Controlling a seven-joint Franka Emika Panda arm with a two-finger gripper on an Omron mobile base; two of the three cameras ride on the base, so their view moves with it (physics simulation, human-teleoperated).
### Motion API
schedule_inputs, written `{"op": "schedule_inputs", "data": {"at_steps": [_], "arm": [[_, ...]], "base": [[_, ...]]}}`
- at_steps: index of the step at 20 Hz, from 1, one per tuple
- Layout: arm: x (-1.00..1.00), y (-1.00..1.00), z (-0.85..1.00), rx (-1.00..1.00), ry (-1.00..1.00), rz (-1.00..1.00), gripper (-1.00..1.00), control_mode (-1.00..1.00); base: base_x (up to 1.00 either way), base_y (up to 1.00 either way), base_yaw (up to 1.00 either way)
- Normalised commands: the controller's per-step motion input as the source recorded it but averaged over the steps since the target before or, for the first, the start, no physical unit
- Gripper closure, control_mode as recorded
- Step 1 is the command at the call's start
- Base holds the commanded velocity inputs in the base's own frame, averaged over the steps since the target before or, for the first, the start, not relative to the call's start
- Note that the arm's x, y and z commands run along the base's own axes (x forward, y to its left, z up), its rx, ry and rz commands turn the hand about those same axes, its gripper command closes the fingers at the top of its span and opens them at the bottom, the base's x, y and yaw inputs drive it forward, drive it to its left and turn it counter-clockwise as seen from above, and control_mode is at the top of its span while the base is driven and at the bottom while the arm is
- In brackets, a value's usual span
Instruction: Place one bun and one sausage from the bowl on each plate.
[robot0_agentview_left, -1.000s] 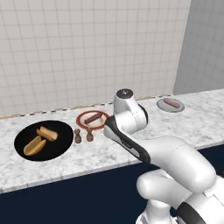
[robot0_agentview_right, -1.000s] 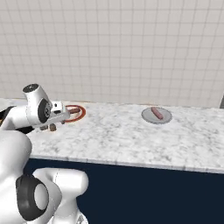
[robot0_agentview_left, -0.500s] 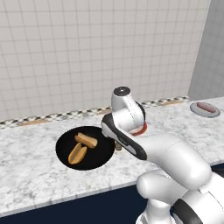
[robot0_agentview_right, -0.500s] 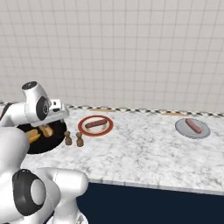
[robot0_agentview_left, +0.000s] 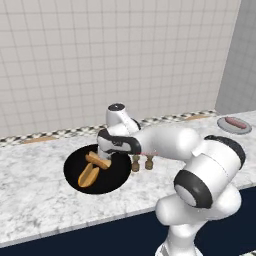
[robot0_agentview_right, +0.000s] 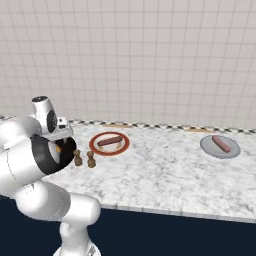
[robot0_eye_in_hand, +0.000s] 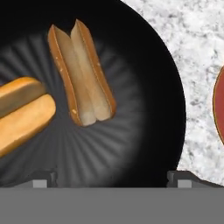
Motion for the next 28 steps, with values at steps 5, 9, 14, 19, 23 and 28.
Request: {"op": "schedule_inputs", "data": {"at_steps": [5,9,14,19,23,28], "arm": [[0.32,0.42,-0.26,-0.08,0.19,0.05,-1.0,-1.0],[0.1,0.28,-0.22,0.0,0.09,0.06,-1.0,-1.0],[0.23,0.08,-0.6,0.0,0.15,0.06,-1.0,-1.0],[0.43,0.0,-0.42,0.0,0.04,0.06,-1.0,-1.0],[0.08,0.0,-0.37,0.0,0.11,0.06,-1.0,-1.0],[0.0,0.0,-0.29,0.0,0.06,0.05,-1.0,-1.0]], "base": [[0.0,0.0,0.0],[0.0,0.0,0.0],[0.0,0.0,0.0],[0.0,0.0,0.0],[0.0,0.0,0.0],[0.0,0.0,0.0]]}}
